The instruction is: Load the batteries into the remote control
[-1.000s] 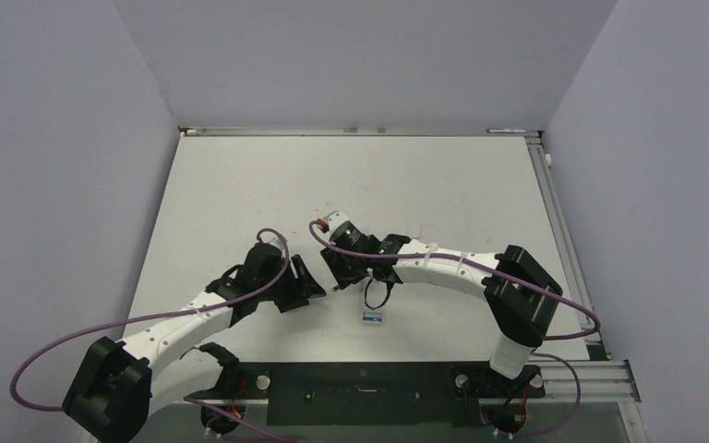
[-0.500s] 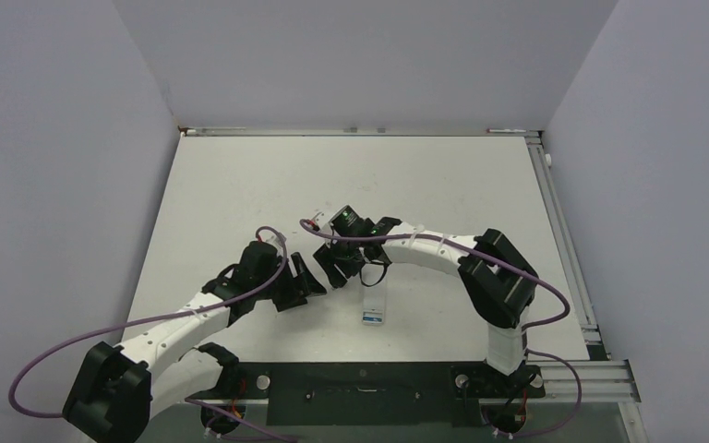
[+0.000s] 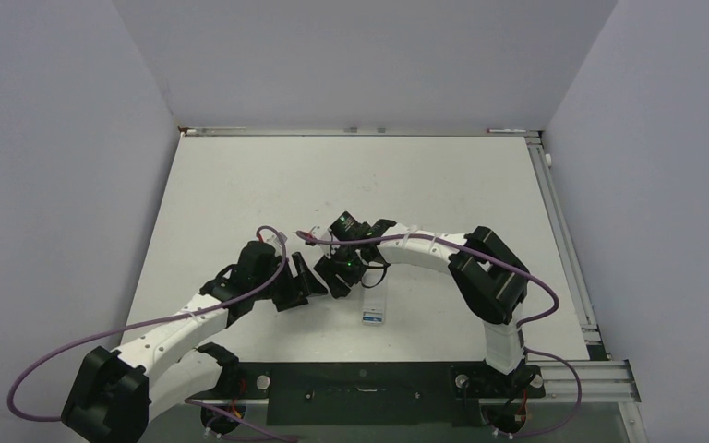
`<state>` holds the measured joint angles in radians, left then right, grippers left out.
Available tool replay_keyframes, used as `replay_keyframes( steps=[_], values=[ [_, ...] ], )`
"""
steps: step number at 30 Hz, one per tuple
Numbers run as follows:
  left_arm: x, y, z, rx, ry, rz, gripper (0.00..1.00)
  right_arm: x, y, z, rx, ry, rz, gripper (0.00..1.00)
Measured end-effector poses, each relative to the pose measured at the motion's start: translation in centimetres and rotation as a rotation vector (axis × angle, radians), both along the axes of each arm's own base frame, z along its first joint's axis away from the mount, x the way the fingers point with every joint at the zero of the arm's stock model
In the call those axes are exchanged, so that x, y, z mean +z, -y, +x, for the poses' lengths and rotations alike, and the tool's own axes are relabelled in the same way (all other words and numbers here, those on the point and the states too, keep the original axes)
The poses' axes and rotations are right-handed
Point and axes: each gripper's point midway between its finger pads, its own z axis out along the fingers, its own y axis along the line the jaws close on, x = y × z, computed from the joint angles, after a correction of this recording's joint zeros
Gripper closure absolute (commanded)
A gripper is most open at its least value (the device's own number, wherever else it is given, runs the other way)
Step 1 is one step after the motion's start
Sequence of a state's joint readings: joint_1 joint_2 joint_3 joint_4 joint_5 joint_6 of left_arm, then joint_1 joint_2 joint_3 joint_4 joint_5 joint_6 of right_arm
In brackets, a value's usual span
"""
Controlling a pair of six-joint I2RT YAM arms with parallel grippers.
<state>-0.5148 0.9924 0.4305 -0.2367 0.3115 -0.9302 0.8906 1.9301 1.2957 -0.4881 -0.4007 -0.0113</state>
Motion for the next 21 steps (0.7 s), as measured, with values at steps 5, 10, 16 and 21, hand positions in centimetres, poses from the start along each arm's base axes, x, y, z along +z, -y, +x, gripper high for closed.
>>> replay_keyframes(
  steps=[5, 10, 16, 21],
  values=[
    [0.0, 0.1, -0.2, -0.006, -0.004, -0.004, 0.34, -0.1, 0.1, -0.2, 0.014, 0.001, -0.008, 0.48],
    [-0.7, -0.1, -0.6, -0.007, -0.021, 0.002, 0.34, -0.5, 0.3, -0.7, 0.031, 0.011, -0.028, 0.51],
    [-0.8, -0.2, -0.8, -0.007, -0.023, -0.004, 0.34, -0.6, 0.0, -1.0, 0.051, 0.051, -0.051, 0.58],
    [-0.5, -0.2, -0.8, -0.005, -0.016, -0.010, 0.34, -0.8, -0.1, -1.2, 0.069, 0.084, -0.072, 0.61]
  ],
)
